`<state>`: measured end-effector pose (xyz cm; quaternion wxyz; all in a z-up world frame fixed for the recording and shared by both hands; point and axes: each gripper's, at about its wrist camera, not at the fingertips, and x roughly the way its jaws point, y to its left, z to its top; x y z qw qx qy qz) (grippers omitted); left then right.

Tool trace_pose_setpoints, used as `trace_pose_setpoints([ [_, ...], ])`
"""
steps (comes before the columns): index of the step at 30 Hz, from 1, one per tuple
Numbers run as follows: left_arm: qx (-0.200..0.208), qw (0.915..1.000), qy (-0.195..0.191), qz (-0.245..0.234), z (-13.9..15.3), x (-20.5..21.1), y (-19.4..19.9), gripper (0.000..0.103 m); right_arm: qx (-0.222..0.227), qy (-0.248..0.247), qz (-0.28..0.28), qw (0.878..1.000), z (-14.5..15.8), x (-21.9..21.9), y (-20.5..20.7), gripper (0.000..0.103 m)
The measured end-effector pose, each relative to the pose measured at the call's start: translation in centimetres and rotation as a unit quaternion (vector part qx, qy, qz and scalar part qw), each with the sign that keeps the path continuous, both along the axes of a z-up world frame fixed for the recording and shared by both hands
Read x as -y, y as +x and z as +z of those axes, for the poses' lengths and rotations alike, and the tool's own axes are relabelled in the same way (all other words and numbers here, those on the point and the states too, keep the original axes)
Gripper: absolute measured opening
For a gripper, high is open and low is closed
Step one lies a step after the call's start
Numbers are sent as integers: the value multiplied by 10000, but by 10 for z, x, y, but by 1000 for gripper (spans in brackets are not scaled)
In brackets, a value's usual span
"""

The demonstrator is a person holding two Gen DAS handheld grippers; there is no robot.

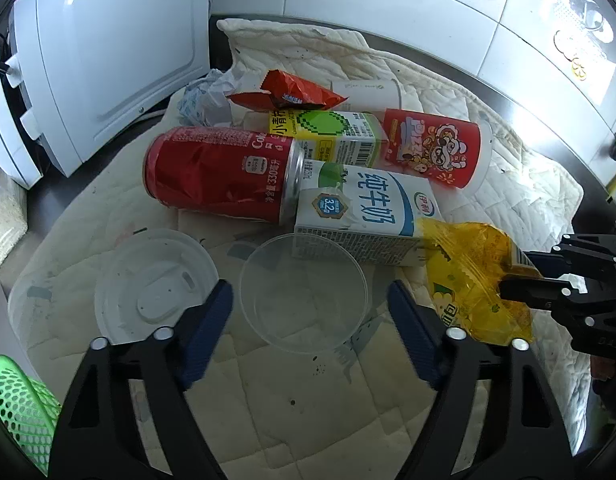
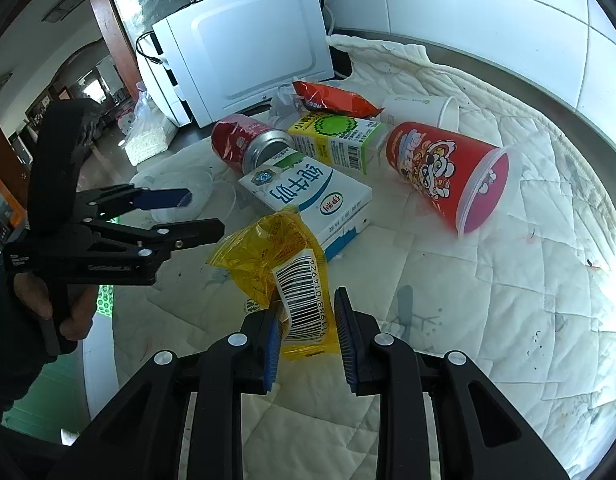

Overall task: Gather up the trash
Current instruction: 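Grasp the clear plastic cup with the left tool while the right tool grasps the yellow snack bag, then carry the cup and yellow bag to the green basket and release both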

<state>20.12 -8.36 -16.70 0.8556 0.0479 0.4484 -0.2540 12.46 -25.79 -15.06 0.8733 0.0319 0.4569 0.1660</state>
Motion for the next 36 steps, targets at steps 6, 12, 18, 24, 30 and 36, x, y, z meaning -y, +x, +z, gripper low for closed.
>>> trace_pose_setpoints([
  [6, -50, 9999, -47, 112, -7, -3, 3, 62, 3, 6, 0, 10000, 0, 1, -1, 25],
  [12, 54, 9990, -212, 381, 6, -18, -9, 62, 95, 12, 104, 9999, 9, -6, -3, 25],
  [18, 348, 9940, -525, 893, 38, -61, -38, 62, 245, 117, 445, 9986, 25, -31, -4, 25],
  [24, 730, 9795, -487, 1815, 71, -134, -75, 62, 322, 253, 1196, 9920, 37, -94, 6, 25],
  [30, 898, 9535, -158, 2871, 79, -227, -101, 62, 331, 460, 1881, 9805, 46, -171, 17, 26],
  [36, 650, 9219, 205, 3814, 56, -315, -114, 62, 265, 740, 2466, 9659, 48, -262, 30, 26],
])
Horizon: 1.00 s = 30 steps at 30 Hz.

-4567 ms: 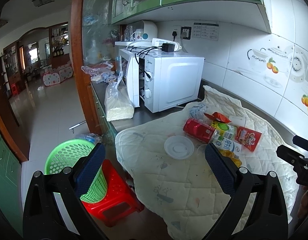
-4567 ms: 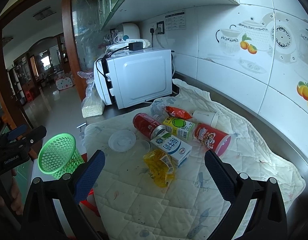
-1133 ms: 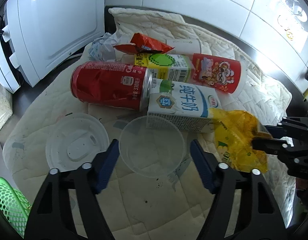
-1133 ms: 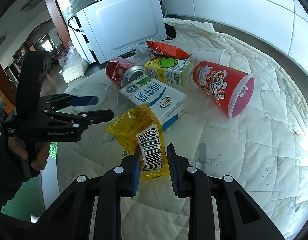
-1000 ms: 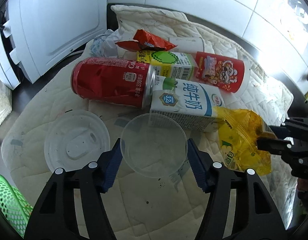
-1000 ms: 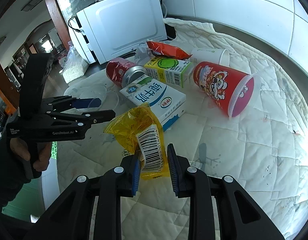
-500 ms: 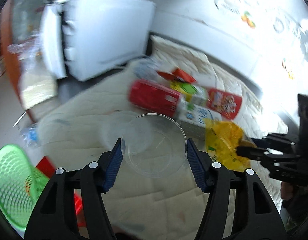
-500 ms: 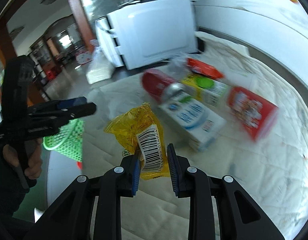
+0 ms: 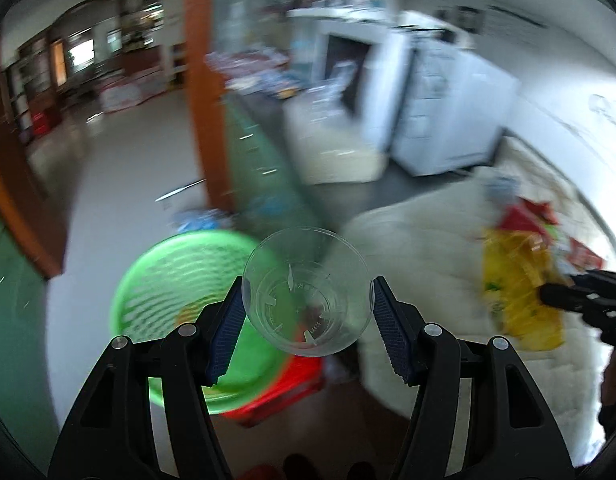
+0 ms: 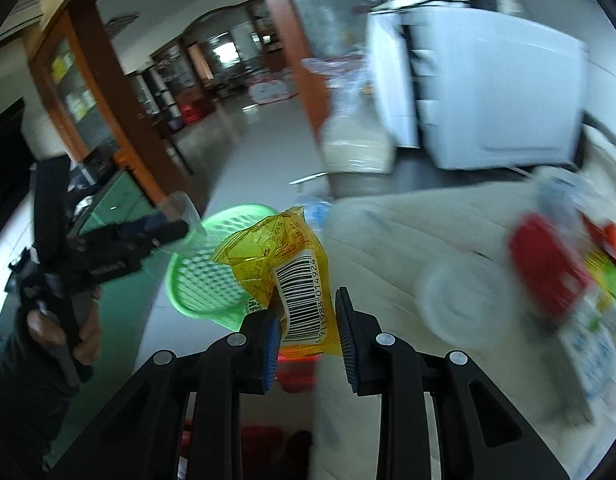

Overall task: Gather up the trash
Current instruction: 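Carry the cup and yellow bag to the green basket and release both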

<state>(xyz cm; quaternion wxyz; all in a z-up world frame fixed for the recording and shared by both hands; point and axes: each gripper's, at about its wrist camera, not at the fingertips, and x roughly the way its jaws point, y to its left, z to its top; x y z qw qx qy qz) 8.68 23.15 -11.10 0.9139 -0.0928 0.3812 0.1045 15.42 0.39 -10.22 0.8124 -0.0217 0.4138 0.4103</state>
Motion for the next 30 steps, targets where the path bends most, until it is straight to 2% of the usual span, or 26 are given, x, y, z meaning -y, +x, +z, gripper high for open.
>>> trace_pose_setpoints([
  [5, -370, 9975, -32, 604, -30, -59, -4, 62, -83, 94, 347, 9993, -8, -78, 12, 27],
  [9, -589, 9934, -238, 960, -51, -95, -11, 63, -163, 31, 550, 9983, -22, -140, 20, 28],
  [16, -622, 9899, -537, 1153, -68, -126, -24, 65, -406, -123, 728, 9964, -57, -213, 32, 32],
  [18, -625, 9898, -548, 1156, -70, -128, -26, 72, -505, -161, 742, 9958, -66, -220, 37, 36],
  [19, -615, 9898, -550, 1161, -71, -129, -27, 73, -592, -144, 735, 9954, -72, -226, 40, 42],
  [23, -629, 9891, -604, 1183, -75, -132, -29, 78, -653, -126, 724, 9952, -80, -233, 39, 55],
  [30, -568, 9891, -580, 1225, -70, -130, -30, 81, -607, -96, 643, 9960, -70, -206, 36, 63],
])
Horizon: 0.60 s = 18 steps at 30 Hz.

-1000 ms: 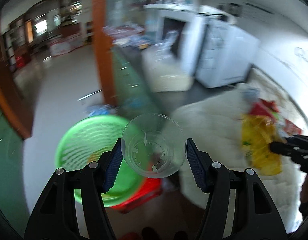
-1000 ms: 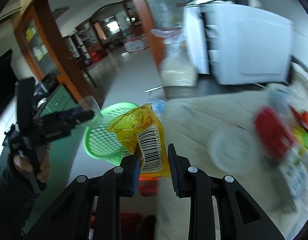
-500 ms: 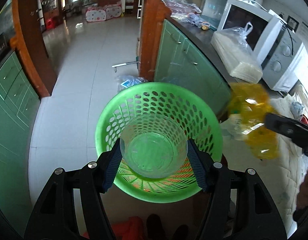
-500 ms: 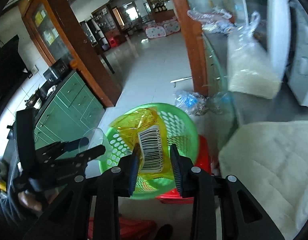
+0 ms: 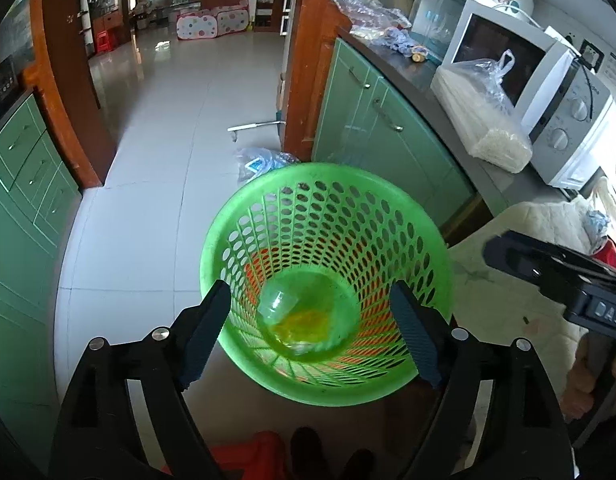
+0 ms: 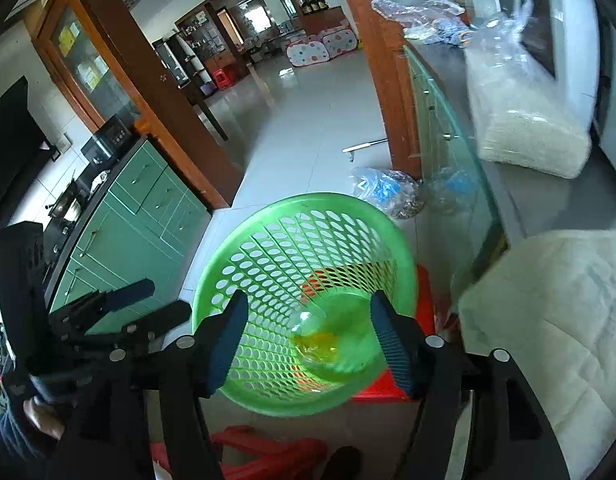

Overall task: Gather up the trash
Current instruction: 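Carry the cup and yellow bag to the green basket and release both, then return to the cloth and grasp the red Coke can with the right tool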

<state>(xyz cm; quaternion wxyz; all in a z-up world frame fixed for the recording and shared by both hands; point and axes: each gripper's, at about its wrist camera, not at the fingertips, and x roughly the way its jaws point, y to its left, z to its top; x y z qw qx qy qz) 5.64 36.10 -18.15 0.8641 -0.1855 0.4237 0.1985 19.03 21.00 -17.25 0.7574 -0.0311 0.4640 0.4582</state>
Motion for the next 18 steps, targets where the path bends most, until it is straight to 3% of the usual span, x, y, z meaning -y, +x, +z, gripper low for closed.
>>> trace_pose_setpoints([
  [7, 213, 9997, 136, -66, 24, 26, 5, 83, 151, 93, -318, 9993, 20, 71, -3, 70],
  [18, 385, 9969, 156, -668, 46, 114, 26, 84, 555, -78, -1136, 9920, 47, 215, -6, 73],
])
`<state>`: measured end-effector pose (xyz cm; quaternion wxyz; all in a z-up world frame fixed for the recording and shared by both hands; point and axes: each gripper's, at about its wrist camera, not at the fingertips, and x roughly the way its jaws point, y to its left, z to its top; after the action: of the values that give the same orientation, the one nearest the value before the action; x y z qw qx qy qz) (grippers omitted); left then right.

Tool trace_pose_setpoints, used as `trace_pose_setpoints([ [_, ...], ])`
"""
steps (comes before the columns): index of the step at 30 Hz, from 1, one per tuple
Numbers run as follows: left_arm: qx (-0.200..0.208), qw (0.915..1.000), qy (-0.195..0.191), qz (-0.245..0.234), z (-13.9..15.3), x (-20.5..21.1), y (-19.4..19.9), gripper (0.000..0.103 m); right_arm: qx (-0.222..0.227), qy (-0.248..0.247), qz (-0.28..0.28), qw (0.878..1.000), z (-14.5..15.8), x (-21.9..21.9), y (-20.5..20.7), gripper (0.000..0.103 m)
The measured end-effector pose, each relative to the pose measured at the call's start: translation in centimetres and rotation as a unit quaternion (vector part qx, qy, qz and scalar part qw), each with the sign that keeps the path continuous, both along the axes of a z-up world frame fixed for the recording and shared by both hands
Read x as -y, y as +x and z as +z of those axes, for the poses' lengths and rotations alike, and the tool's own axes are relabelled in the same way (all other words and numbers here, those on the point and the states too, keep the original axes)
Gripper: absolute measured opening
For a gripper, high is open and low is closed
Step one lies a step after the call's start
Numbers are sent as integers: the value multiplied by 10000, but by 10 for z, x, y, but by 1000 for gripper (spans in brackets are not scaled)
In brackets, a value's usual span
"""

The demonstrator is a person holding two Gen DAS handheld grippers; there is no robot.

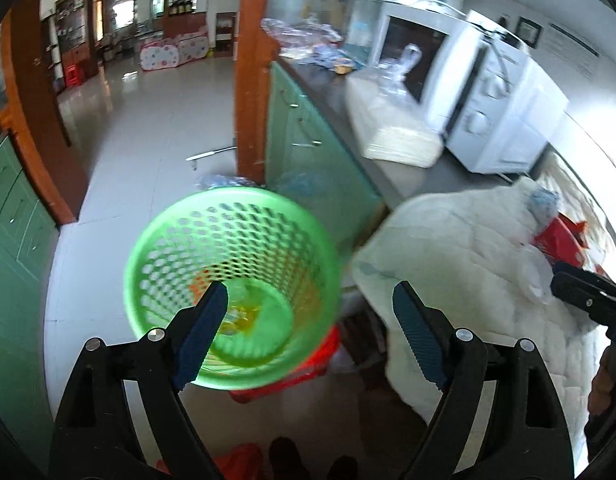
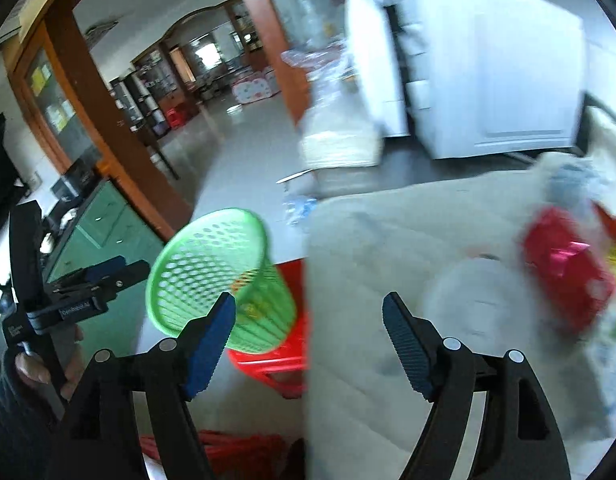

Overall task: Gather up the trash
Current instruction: 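Return to the cloth and grasp the red Coke can with the right tool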

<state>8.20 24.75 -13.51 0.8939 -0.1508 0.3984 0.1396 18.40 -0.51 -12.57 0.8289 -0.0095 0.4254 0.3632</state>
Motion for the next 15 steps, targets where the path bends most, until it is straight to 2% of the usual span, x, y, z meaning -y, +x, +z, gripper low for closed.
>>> trace_pose_setpoints([
  [8, -26, 9982, 11, -597, 5, 62, 24, 84, 205, -316, -704, 9968, 1, 91, 22, 74],
  [15, -148, 9936, -42, -1120, 2, 105, 47, 84, 444, -926, -600, 9929, -2, 116, 59, 74],
])
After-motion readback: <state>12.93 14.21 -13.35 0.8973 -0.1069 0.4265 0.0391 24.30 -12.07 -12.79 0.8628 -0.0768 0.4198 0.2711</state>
